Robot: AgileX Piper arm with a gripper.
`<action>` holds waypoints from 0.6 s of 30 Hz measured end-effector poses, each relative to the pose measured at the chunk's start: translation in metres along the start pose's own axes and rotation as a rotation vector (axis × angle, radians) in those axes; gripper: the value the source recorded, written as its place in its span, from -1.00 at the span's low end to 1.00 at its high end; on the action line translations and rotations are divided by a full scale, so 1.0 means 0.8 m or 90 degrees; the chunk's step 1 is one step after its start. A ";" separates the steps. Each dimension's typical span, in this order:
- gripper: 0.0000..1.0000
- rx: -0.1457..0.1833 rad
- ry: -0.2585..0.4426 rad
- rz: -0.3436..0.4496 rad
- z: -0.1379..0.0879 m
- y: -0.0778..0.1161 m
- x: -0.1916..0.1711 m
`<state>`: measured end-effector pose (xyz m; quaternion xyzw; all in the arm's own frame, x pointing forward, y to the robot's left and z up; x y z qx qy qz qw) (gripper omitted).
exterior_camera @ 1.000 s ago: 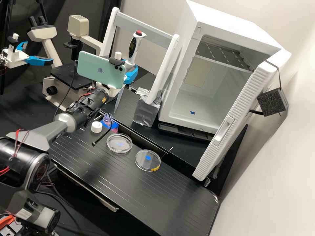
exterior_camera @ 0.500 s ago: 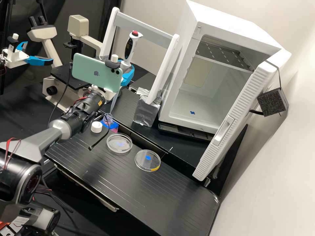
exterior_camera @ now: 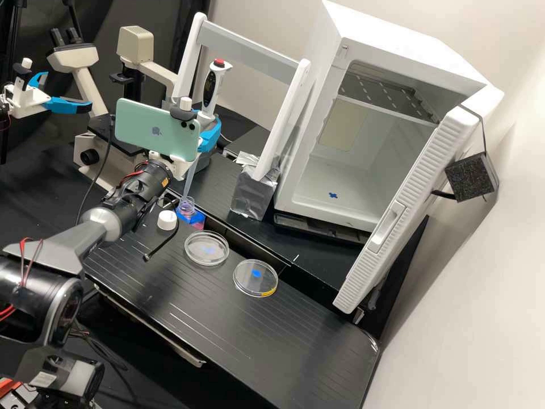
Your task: Use the pipette
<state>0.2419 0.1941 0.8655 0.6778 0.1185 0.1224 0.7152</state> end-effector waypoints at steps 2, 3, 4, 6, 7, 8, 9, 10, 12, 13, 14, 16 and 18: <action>-1.00 0.000 -0.001 -0.001 0.000 -0.001 0.000; -1.00 0.000 0.000 0.000 0.000 0.000 0.000; -1.00 -0.001 0.000 0.000 0.000 0.000 0.000; -1.00 -0.002 0.001 0.003 0.000 0.000 0.000; -1.00 -0.001 0.001 0.004 0.000 0.000 0.000; -1.00 -0.001 0.001 0.004 0.000 0.000 0.000; -1.00 -0.001 0.001 0.004 0.000 0.000 0.000; -1.00 -0.002 0.001 0.004 0.000 0.000 0.000; -1.00 -0.004 0.000 0.003 0.001 -0.001 0.001; -1.00 -0.004 0.000 0.004 0.001 -0.002 0.002; -1.00 -0.004 0.000 0.005 0.002 -0.002 0.003; -1.00 -0.005 0.001 0.008 0.003 -0.003 0.004; -1.00 -0.007 0.000 0.010 0.005 -0.005 0.006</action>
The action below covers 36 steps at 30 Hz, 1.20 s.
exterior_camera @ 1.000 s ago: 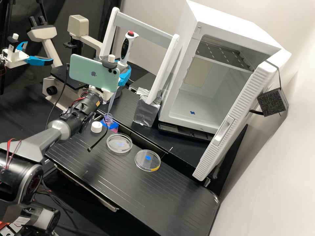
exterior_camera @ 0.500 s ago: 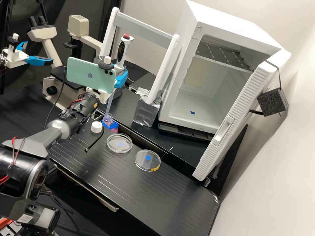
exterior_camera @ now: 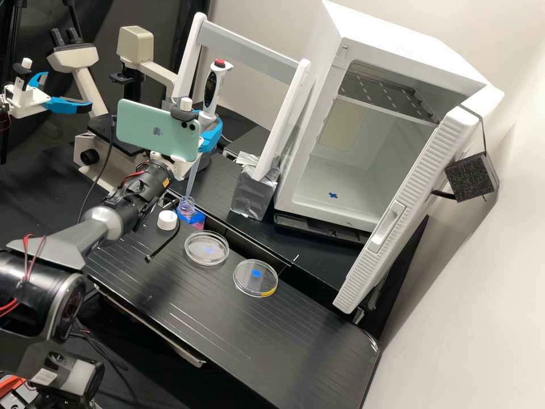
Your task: Use the pipette
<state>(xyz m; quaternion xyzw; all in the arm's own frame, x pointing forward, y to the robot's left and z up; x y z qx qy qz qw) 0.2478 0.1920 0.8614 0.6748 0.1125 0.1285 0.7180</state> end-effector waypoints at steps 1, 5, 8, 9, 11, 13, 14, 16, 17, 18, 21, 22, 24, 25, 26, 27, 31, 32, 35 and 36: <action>-1.00 -0.001 0.000 0.002 0.001 -0.001 0.000; -1.00 -0.005 -0.004 0.005 0.009 -0.010 0.001; -1.00 -0.006 -0.013 -0.006 0.015 -0.017 -0.001; -1.00 -0.007 -0.018 -0.012 0.018 -0.020 -0.002; -1.00 -0.003 -0.021 -0.015 0.021 -0.023 -0.004; -1.00 0.001 -0.023 -0.013 0.024 -0.026 -0.008; -1.00 0.005 -0.022 -0.010 0.025 -0.027 -0.009; -1.00 0.011 -0.021 -0.005 0.027 -0.028 -0.013; -1.00 0.013 -0.020 -0.002 0.028 -0.029 -0.016; -1.00 0.018 -0.019 0.002 0.029 -0.029 -0.019; -1.00 0.030 -0.015 0.013 0.033 -0.029 -0.030; -1.00 0.033 -0.011 0.020 0.033 -0.029 -0.033; -1.00 0.034 -0.008 0.032 0.035 -0.029 -0.038; -1.00 0.035 -0.007 0.037 0.036 -0.028 -0.040; -1.00 0.038 -0.005 0.047 0.037 -0.029 -0.043; -1.00 0.041 -0.003 0.052 0.037 -0.030 -0.045; -1.00 0.058 0.002 0.078 0.036 -0.032 -0.053; -1.00 0.059 0.003 0.081 0.035 -0.034 -0.055; -1.00 0.058 0.006 0.093 0.035 -0.036 -0.057; -1.00 0.059 0.011 0.095 0.033 -0.038 -0.057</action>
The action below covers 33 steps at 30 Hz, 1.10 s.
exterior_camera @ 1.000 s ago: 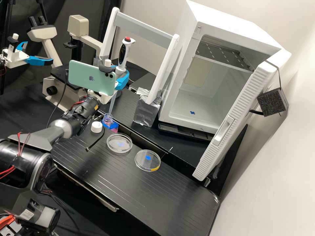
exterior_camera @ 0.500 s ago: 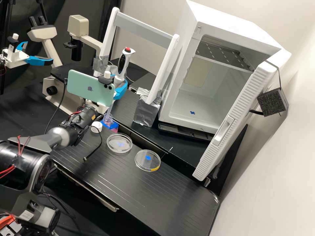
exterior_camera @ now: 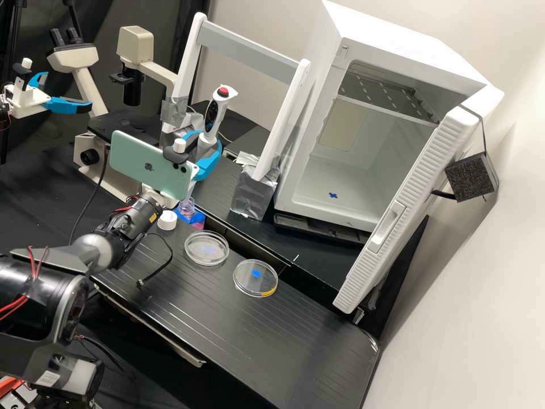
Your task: Use the pipette
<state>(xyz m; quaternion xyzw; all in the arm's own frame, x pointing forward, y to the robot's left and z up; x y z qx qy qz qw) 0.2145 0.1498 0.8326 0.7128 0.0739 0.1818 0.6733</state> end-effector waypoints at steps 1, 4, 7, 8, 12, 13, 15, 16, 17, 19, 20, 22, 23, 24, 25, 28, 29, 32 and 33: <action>-1.00 0.000 0.003 -0.001 0.000 -0.002 0.000; -1.00 -0.017 0.008 -0.008 0.000 -0.010 -0.001; -1.00 -0.035 0.010 -0.020 0.000 -0.018 -0.001; -1.00 -0.038 0.011 -0.020 0.001 -0.019 -0.002; -1.00 -0.052 0.004 -0.028 0.003 -0.025 -0.002; -1.00 -0.055 0.003 -0.028 0.003 -0.026 -0.002; -1.00 -0.062 0.005 -0.030 0.002 -0.027 -0.003; -1.00 -0.063 0.007 -0.031 0.002 -0.028 -0.004; -1.00 -0.063 0.008 -0.028 0.002 -0.029 -0.003; -1.00 -0.069 0.012 -0.027 0.001 -0.032 -0.003; -1.00 -0.069 0.013 -0.029 0.002 -0.033 -0.005; -1.00 -0.073 0.009 -0.037 0.004 -0.036 -0.008; -1.00 -0.079 0.006 -0.041 0.005 -0.038 -0.010; -1.00 -0.078 0.004 -0.046 0.006 -0.041 -0.011; -1.00 -0.082 0.002 -0.050 0.007 -0.043 -0.011; -1.00 -0.099 -0.002 -0.066 0.009 -0.051 -0.013; -1.00 -0.103 -0.003 -0.069 0.010 -0.052 -0.013; -1.00 -0.114 -0.006 -0.075 0.012 -0.056 -0.012; -1.00 -0.114 -0.007 -0.076 0.012 -0.056 -0.012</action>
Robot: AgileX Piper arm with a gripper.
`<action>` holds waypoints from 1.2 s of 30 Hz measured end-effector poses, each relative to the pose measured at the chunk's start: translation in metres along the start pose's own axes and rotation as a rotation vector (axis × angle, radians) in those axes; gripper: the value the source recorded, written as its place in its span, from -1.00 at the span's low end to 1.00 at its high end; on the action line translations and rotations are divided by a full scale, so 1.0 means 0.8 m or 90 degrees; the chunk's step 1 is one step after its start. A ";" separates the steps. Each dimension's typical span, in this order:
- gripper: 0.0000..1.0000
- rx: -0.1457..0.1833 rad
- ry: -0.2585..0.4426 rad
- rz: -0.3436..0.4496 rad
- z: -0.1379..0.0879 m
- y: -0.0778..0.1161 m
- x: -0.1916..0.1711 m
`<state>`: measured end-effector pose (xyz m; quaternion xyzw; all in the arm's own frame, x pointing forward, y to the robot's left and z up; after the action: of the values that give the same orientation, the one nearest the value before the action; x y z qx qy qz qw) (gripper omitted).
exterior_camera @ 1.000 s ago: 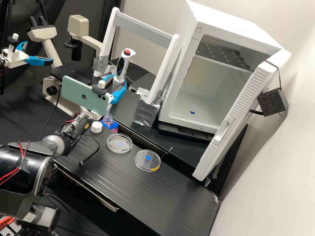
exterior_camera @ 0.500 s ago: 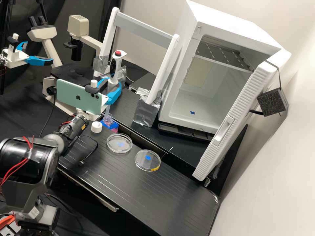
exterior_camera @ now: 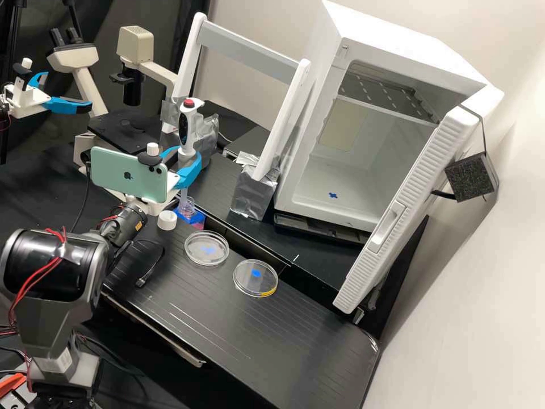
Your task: Use the pipette
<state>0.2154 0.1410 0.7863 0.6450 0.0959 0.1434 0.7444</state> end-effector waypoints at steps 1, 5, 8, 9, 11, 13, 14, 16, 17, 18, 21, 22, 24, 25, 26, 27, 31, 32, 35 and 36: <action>-1.00 -0.001 -0.001 -0.001 0.000 -0.001 0.000; -1.00 -0.004 -0.006 0.000 0.003 -0.001 0.001; -1.00 -0.008 -0.018 0.003 0.008 0.000 0.004; -1.00 -0.009 -0.019 0.003 0.009 0.000 0.005; -1.00 -0.009 -0.024 0.005 0.011 0.001 0.006; -1.00 -0.008 -0.025 0.006 0.012 0.001 0.006; -1.00 -0.008 -0.028 0.008 0.013 0.002 0.006; -1.00 -0.007 -0.027 0.009 0.012 0.002 0.007; -1.00 -0.006 -0.026 0.010 0.011 0.003 0.008; -1.00 -0.006 -0.025 0.011 0.011 0.003 0.008; -1.00 -0.005 -0.024 0.013 0.010 0.004 0.009; -1.00 -0.005 -0.024 0.013 0.010 0.004 0.010; -1.00 -0.004 -0.023 0.013 0.009 0.003 0.012; -1.00 -0.004 -0.021 0.014 0.009 0.003 0.013; -1.00 -0.006 -0.020 0.014 0.009 0.003 0.013; -1.00 -0.006 -0.019 0.015 0.008 0.004 0.014; -1.00 0.011 -0.016 0.024 0.006 0.009 0.018; -1.00 0.011 -0.014 0.022 0.005 0.011 0.018; -1.00 0.018 -0.007 0.025 0.000 0.022 0.017; -1.00 0.021 -0.004 0.028 -0.002 0.027 0.016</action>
<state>0.2249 0.1493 0.8077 0.6595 0.0818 0.1561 0.7308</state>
